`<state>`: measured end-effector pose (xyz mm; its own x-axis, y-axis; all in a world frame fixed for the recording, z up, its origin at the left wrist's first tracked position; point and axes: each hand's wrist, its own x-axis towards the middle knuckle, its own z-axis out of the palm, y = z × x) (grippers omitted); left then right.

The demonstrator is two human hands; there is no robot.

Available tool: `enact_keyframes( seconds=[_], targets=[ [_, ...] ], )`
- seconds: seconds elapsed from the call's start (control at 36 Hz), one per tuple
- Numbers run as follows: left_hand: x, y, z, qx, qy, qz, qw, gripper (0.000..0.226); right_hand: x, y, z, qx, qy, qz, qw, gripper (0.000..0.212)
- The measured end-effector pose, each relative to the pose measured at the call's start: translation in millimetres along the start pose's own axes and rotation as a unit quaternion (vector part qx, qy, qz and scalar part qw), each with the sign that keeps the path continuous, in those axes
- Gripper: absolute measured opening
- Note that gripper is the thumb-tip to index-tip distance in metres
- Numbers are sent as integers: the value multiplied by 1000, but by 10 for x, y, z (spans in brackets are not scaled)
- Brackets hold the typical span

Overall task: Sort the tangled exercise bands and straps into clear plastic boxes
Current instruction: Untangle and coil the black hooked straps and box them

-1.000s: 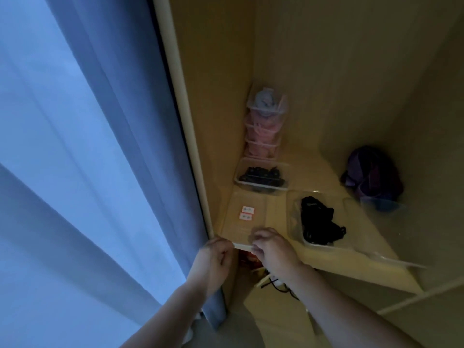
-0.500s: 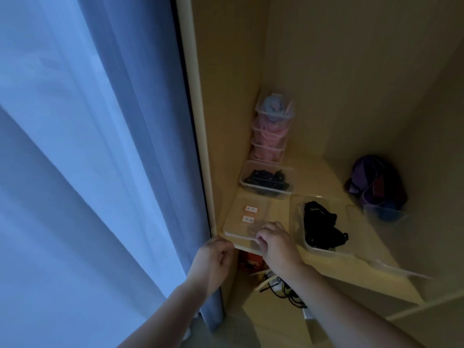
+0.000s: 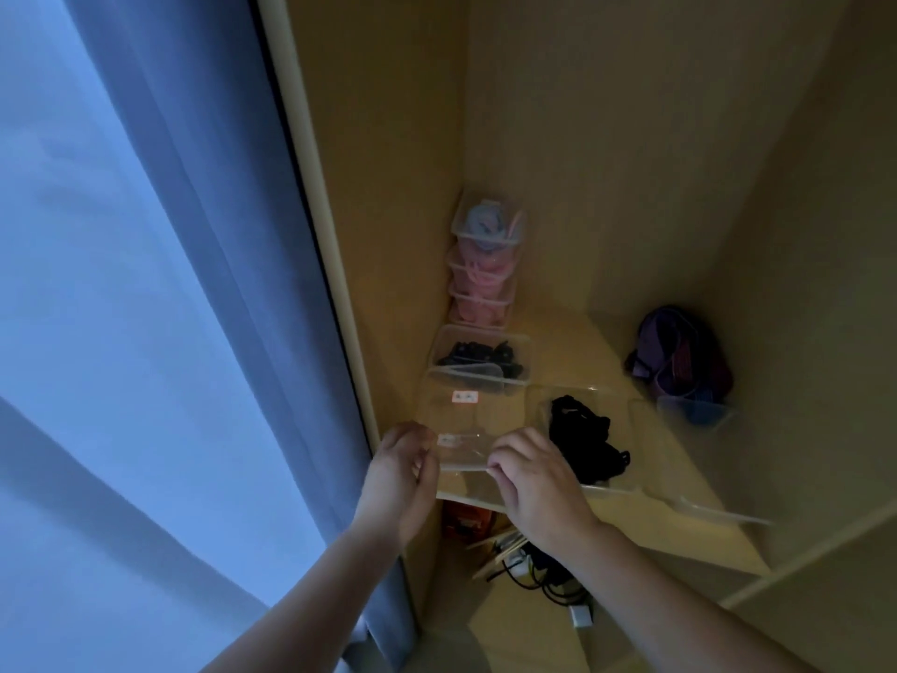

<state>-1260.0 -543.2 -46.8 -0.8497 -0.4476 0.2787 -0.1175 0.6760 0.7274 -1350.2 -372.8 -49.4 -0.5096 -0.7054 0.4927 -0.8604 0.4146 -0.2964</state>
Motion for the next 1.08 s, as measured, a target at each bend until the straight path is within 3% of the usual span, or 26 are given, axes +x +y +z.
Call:
enact_keyframes(
  seconds=[0.14,0.36,0.47,0.56,0.69,0.78,0.89,0.97,1.08],
  targets=[
    [130,273,210,-25,-51,-1,998,27,-204,192,-256,-16,21,15,1000,24],
    [174,720,841,-24,-111,22,993,28,-609,686,-569,0,-13,112,994,30],
    [107,764,1100,-23,-143,32,989,25,-816,898,-540,22,-43,148,988,27],
    [66,681,1253,4,-154,42,987,31,-911,1060,-418,29,-58,160,985,13],
    [75,624,1321,51,-129,50,989,32,-910,1126,-387,32,-78,135,987,4],
    [112,631,1315,68,-123,66,988,32,-885,1156,-431,18,-93,112,989,9],
    [287,751,1268,75,-138,48,986,54,-667,1179,-525,29,-83,104,991,26],
    [459,836,1272,88,-167,67,980,62,-384,1195,-523,25,-89,173,981,36],
    [532,837,1337,131,-203,66,968,64,-98,1241,-356,6,-187,265,946,47]
  ],
)
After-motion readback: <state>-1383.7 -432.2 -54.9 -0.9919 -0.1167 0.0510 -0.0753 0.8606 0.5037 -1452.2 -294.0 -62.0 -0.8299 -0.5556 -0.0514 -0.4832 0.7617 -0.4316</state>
